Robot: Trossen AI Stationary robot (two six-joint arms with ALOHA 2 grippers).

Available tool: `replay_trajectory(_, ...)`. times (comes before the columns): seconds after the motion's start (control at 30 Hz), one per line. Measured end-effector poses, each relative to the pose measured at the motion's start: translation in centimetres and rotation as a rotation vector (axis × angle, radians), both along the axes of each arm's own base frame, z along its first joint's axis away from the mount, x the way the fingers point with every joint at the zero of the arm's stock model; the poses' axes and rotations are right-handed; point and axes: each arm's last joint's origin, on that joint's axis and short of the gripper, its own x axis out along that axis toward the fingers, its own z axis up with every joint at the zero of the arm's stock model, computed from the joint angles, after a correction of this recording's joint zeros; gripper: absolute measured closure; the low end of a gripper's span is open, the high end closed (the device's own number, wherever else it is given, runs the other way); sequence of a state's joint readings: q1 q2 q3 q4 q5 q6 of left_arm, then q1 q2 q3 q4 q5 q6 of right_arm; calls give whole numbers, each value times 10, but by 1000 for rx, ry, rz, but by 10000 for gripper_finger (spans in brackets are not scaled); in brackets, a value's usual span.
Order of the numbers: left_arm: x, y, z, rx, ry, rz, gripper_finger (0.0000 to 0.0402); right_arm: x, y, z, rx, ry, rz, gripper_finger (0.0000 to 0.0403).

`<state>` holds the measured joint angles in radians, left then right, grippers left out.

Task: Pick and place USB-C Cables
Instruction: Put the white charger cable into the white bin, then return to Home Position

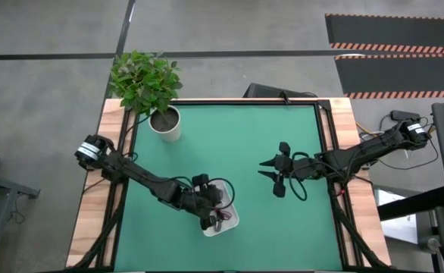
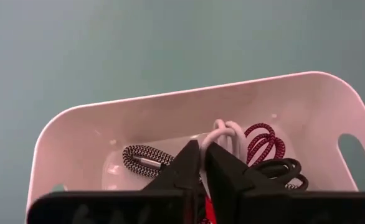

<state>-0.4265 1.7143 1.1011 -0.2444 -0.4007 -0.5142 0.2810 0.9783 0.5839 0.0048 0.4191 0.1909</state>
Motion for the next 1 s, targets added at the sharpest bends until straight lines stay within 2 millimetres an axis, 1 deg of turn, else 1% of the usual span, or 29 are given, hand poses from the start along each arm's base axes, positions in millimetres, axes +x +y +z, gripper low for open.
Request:
replay_trajectory(0.1, -3, 1, 3, 1, 12, 2, 398, 0, 0, 0, 0, 0, 0, 284)
replay_trajectory(0.27, -14, 4, 20, -65, 2, 61, 400, 0, 0, 0, 0, 0, 0, 280)
replay_trajectory(0.4, -30, 9, 29, -132, 51, 148, 400, 0, 0, 0, 1, -1, 0, 283)
replay_trajectory(0.5, -38, 12, 31, -173, 76, 211, 400, 0, 0, 0, 0, 0, 0, 286)
replay_trajectory(0.57, -40, 13, 30, -197, 79, 241, 399, 0, 0, 0, -2, -1, 1, 287)
replay_trajectory(0.63, -40, 13, 29, -223, 77, 268, 391, 0, 0, 1, -4, -8, 3, 285)
replay_trajectory(0.77, -39, 16, 29, -268, 84, 301, 360, 1, 0, 2, 1, -26, 3, 279)
replay_trajectory(1.0, -44, 19, 34, -267, 106, 302, 305, 1, 0, 2, 1, -26, 3, 275)
